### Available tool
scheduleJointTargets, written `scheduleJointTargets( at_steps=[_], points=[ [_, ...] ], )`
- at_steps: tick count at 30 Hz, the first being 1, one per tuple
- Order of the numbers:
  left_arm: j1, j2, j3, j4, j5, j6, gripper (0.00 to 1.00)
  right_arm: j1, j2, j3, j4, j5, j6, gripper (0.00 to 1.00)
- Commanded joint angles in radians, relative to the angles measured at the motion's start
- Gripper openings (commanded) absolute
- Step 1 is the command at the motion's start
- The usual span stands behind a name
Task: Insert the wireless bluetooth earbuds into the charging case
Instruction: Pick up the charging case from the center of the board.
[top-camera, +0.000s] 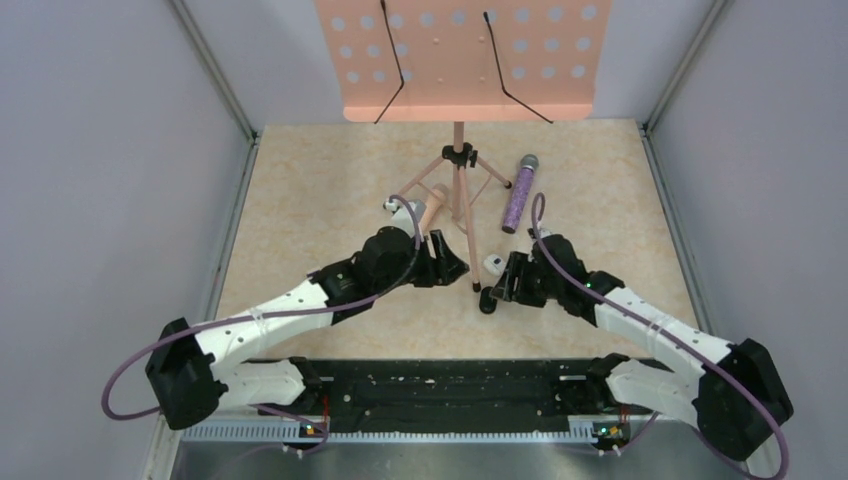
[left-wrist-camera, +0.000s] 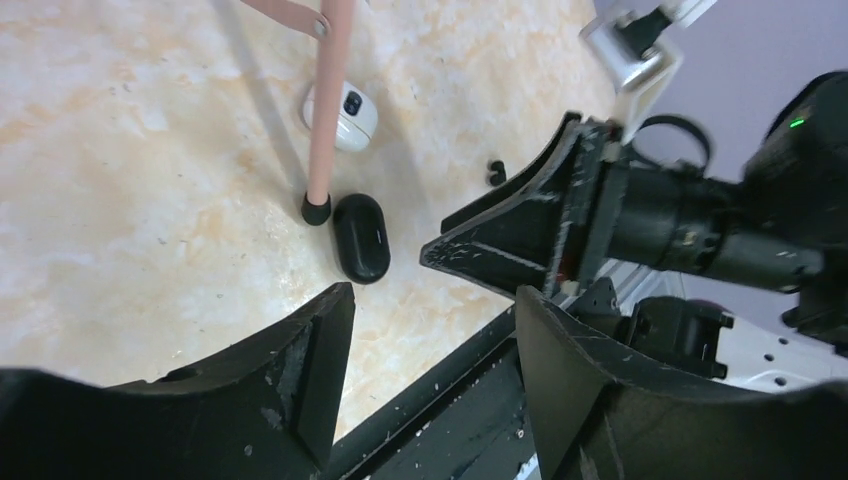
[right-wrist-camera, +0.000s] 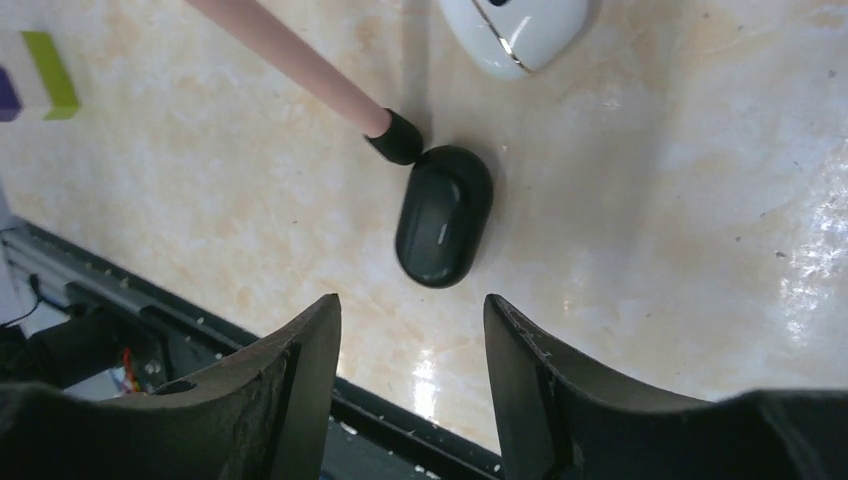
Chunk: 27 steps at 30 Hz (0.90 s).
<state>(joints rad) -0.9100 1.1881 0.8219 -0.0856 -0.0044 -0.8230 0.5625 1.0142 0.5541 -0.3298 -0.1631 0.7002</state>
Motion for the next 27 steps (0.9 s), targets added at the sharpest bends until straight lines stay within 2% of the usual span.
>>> scheduleJointTargets(
  at_steps=[1,5,10,22,27],
  points=[
    [0.011,-0.079,-0.034,0.034,-0.123,-0.045,0.66,0.072,0.098,0.003,0.083,0.182,0.082,0.54],
    [0.011,-0.112,-0.056,0.042,-0.161,-0.056,0.66,0.150,0.214,0.061,0.059,0.307,0.074,0.54],
    [0.011,-0.117,-0.061,0.037,-0.162,-0.059,0.66,0.217,0.334,0.128,0.046,0.378,0.082,0.55],
    [0.011,-0.114,-0.070,0.038,-0.149,-0.058,0.66,0.241,0.421,0.153,0.055,0.395,0.107,0.55],
    [0.011,-0.111,-0.068,0.035,-0.140,-0.061,0.67,0.242,0.401,0.141,-0.028,0.475,0.117,0.55]
  ],
)
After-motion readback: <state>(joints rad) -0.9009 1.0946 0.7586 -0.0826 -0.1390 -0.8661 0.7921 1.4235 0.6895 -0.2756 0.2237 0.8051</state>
